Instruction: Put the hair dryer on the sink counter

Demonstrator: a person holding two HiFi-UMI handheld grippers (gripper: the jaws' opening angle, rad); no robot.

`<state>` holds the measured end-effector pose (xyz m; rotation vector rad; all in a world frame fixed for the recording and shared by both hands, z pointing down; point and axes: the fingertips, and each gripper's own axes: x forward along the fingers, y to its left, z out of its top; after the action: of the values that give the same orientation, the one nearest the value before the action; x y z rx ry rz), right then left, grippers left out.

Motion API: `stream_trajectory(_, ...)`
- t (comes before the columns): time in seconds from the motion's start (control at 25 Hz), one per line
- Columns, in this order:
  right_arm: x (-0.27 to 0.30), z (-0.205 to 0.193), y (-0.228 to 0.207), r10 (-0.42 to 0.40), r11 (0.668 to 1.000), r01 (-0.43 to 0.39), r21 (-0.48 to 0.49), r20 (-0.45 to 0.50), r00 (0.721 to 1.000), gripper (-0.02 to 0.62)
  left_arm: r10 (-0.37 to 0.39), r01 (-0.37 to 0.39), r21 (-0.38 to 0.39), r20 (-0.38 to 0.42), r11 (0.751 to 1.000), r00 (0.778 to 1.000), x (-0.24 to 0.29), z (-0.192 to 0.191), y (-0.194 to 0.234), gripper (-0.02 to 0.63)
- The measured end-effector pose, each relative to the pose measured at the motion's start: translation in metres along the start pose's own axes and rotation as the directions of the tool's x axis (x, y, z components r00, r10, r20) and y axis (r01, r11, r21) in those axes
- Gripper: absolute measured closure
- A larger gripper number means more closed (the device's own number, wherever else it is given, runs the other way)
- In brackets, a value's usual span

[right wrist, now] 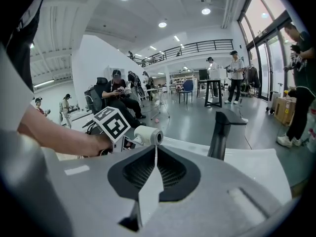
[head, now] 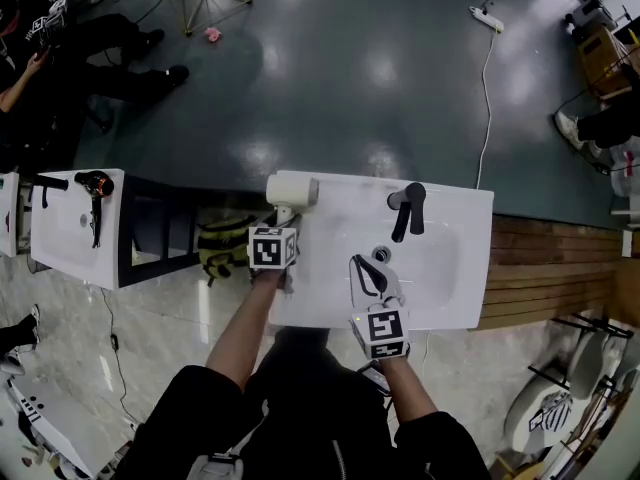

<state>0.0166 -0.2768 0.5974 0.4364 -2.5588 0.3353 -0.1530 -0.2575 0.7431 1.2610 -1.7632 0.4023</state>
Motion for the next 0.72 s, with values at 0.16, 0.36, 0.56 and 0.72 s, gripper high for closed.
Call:
stream_trajectory(0.16,-0.002,-0.003,-0.002,0.005,1.0,-0.005,-0.001,-0.009,1.0,0.589,0.011,-0.011,0.006,-0.007,1.0,1.0,0.004,0.0,0.0,0.411)
stream_trajectory(0.36,0.0,-0.003,-0.005,0.012,1.0,-0.012,-0.001,-0.014,1.0,0.589,0.038,-0.038,0.023,-0.009,0.999,0.999,0.009,0.002,0.003,0.411)
stream_trajectory(0.56,0.001,-0.002,-0.009,0.016,1.0,-0.016,0.001,-0.019,1.0,0.589,0.053,-0.053,0.039,-0.008,0.998,0.999,0.012,0.002,0.002,0.411)
stream_trajectory(0.72,0.002,0.0,-0.011,0.019,1.0,-0.019,0.002,-0.023,1.0,0.589,0.064,-0.064,0.063,-0.005,0.996,0.998,0.012,0.001,0.003,0.41)
